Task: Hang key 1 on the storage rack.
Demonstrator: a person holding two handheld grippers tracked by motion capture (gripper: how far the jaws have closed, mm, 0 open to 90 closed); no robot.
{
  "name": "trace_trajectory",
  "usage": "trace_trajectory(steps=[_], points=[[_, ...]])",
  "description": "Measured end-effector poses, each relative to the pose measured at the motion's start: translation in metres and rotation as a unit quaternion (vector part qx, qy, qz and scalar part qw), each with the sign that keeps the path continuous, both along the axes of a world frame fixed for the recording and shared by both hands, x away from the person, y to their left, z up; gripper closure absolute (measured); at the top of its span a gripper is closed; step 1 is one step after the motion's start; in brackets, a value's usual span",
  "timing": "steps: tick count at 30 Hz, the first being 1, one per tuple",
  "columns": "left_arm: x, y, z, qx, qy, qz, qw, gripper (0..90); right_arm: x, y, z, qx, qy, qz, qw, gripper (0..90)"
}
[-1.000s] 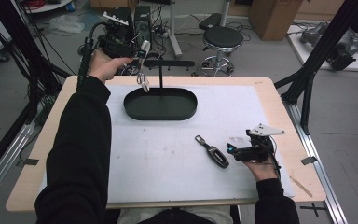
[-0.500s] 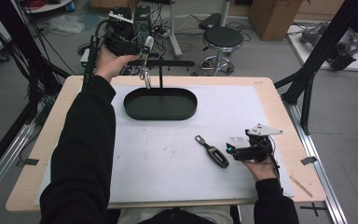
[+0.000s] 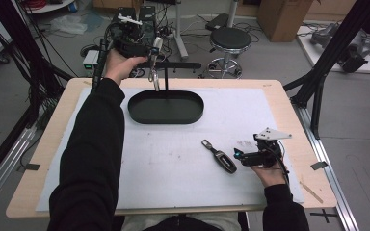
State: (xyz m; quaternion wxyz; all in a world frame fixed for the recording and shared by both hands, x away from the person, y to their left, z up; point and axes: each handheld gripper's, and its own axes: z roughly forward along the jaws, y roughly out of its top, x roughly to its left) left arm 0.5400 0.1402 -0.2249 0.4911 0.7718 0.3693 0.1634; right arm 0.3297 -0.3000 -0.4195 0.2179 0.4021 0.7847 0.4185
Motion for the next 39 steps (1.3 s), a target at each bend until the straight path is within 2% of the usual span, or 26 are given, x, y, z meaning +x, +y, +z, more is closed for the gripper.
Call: trace_trajectory(steps=[5,7,13,17,20,22,23,25,26,27,29,31,33,36,39], points=[[0.005,-0.002,-0.003,-0.014,-0.002,0.006,0.9999,75.0,0.000,0.000,0.000,-0.003,0.001,0.001,1.0000,1.0],[0.009,-0.003,-0.006,-0.028,0.001,0.009,0.9996,75.0,0.000,0.000,0.000,-0.002,0.002,0.001,1.0000,1.0],[0.019,-0.003,-0.011,-0.033,-0.009,0.039,0.9987,75.0,0.000,0.000,-0.001,-0.004,0.003,0.001,1.0000,1.0],[0.024,-0.003,-0.014,-0.044,-0.016,0.059,0.9971,74.9,0.000,0.000,-0.001,-0.006,0.004,0.001,1.0000,1.0],[0.026,-0.005,-0.017,-0.037,-0.024,0.074,0.9963,74.7,0.000,0.000,-0.001,-0.005,0.006,0.001,1.0000,1.0],[0.028,-0.006,-0.019,-0.039,-0.020,0.074,0.9963,74.3,0.000,0.000,-0.001,-0.006,0.005,0.003,1.0000,1.0],[0.028,-0.006,-0.019,-0.040,-0.016,0.073,0.9964,72.1,0.000,0.000,-0.001,-0.005,0.004,0.003,1.0000,1.0],[0.028,-0.005,-0.019,-0.035,0.000,0.075,0.9965,51.3,0.000,0.000,-0.001,-0.005,0.004,0.003,1.0000,1.0],[0.027,-0.004,-0.019,-0.029,0.008,0.074,0.9968,44.3,0.000,0.000,-0.001,-0.006,0.004,0.002,1.0000,1.0],[0.027,-0.003,-0.020,-0.024,0.019,0.068,0.9972,37.3,0.000,0.000,-0.001,-0.006,0.003,0.002,1.0000,1.0],[0.026,-0.001,-0.023,-0.012,0.049,0.046,0.9977,15.6,-0.001,0.000,-0.001,-0.006,0.004,0.000,1.0000,1.0],[0.023,0.002,-0.024,-0.012,0.052,0.026,0.9983,11.9,-0.001,0.000,-0.001,-0.005,0.001,-0.001,1.0000,1.0],[0.018,0.007,-0.025,-0.027,0.049,0.016,0.9983,8.1,-0.001,0.000,-0.001,-0.005,-0.001,-0.001,1.0000,0.9],[0.011,0.014,-0.024,-0.039,0.044,0.018,0.9981,6.7,-0.001,0.000,-0.001,-0.005,0.002,-0.001,1.0000,0.9],[0.003,0.021,-0.022,-0.034,0.035,0.016,0.9987,6.7,0.000,0.000,-0.001,-0.006,0.001,-0.001,1.0000,1.0]])
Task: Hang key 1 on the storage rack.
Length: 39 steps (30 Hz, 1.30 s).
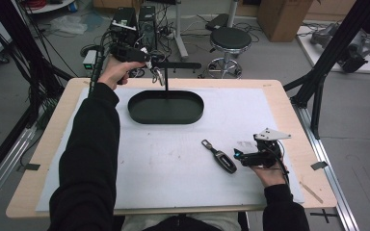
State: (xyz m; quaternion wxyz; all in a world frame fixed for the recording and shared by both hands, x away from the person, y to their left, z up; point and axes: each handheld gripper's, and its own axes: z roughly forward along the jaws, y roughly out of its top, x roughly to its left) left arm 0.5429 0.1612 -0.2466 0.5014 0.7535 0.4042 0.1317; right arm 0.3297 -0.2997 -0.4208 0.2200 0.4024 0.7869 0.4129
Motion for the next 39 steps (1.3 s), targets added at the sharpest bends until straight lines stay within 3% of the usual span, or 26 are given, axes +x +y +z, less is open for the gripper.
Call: trace_trajectory(steps=[4,11,16,39], points=[[-0.011,0.012,0.006,-0.008,-0.017,0.008,0.9998,6.7,0.001,0.000,0.000,0.000,0.002,0.000,1.0000,1.0],[-0.023,0.024,0.008,0.009,-0.024,0.008,0.9996,6.7,0.001,0.001,-0.001,0.000,0.003,-0.001,1.0000,1.0],[-0.033,0.024,0.009,0.020,-0.042,0.005,0.9989,6.7,0.001,0.000,0.000,-0.001,0.001,-0.002,1.0000,0.9],[-0.085,0.048,-0.029,0.073,-0.047,0.010,0.9962,6.7,0.002,0.000,-0.001,0.001,-0.002,-0.001,1.0000,1.0]])
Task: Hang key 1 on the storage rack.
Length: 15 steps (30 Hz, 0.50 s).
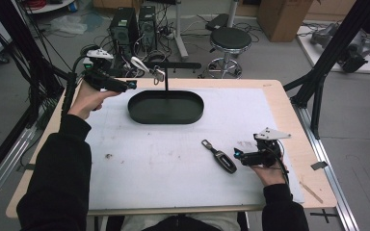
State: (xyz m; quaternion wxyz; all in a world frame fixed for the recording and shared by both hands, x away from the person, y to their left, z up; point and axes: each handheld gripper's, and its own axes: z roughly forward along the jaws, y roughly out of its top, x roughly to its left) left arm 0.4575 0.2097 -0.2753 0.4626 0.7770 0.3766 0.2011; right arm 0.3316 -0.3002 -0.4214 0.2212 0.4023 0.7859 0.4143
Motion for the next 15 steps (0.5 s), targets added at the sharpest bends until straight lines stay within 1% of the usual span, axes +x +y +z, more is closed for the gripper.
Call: trace_trajectory(steps=[2,4,10,13,15], points=[[-0.003,0.001,-0.003,0.002,-0.008,0.002,1.0000,6.7,0.000,0.000,0.000,0.000,0.000,0.000,1.0000,0.9],[-0.006,0.003,-0.005,-0.004,-0.005,0.002,1.0000,6.7,0.000,0.000,0.000,0.000,0.000,0.000,1.0000,0.9],[-0.017,0.008,-0.013,-0.002,-0.003,-0.002,1.0000,6.8,0.000,-0.001,0.000,0.001,0.001,-0.001,1.0000,1.0],[-0.022,0.011,-0.018,0.001,-0.010,0.003,0.9999,6.7,-0.001,0.000,0.000,0.001,0.001,0.001,1.0000,1.0],[-0.025,0.013,-0.020,-0.004,-0.008,0.004,0.9999,6.7,-0.001,0.000,0.001,0.002,0.001,0.000,1.0000,1.0]])
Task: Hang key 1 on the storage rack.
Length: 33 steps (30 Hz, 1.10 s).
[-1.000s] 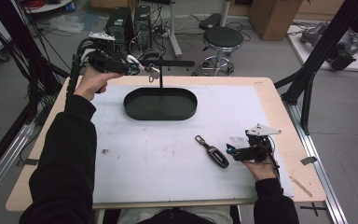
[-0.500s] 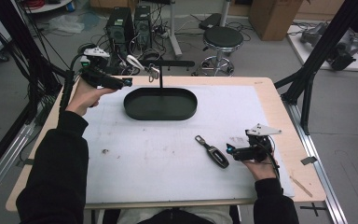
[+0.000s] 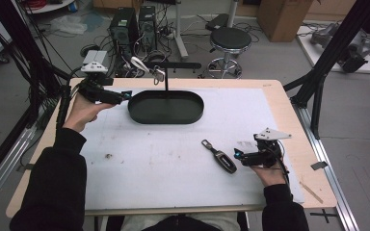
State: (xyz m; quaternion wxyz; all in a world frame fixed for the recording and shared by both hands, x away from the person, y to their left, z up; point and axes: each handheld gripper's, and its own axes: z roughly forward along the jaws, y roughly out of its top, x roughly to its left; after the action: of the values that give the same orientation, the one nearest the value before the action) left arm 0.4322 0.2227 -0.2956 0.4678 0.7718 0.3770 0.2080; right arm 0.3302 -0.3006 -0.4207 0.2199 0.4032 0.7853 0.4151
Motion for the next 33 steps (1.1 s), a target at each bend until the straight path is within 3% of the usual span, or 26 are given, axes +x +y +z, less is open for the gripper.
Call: trace_trajectory(steps=[15,23,28,33], points=[[-0.029,0.019,-0.035,-0.002,0.023,0.008,0.9997,6.7,0.000,0.000,-0.001,0.000,0.005,0.000,1.0000,1.0],[-0.047,0.025,-0.053,0.001,0.030,-0.006,0.9995,6.8,0.000,0.001,-0.001,0.000,0.007,0.000,1.0000,0.9],[-0.061,0.030,-0.067,0.011,0.041,-0.004,0.9991,6.7,0.000,0.001,-0.001,-0.001,0.007,0.001,1.0000,1.0],[-0.080,0.034,-0.080,0.023,0.040,-0.003,0.9990,6.7,0.000,0.002,-0.001,0.001,0.010,0.001,0.9999,0.9]])
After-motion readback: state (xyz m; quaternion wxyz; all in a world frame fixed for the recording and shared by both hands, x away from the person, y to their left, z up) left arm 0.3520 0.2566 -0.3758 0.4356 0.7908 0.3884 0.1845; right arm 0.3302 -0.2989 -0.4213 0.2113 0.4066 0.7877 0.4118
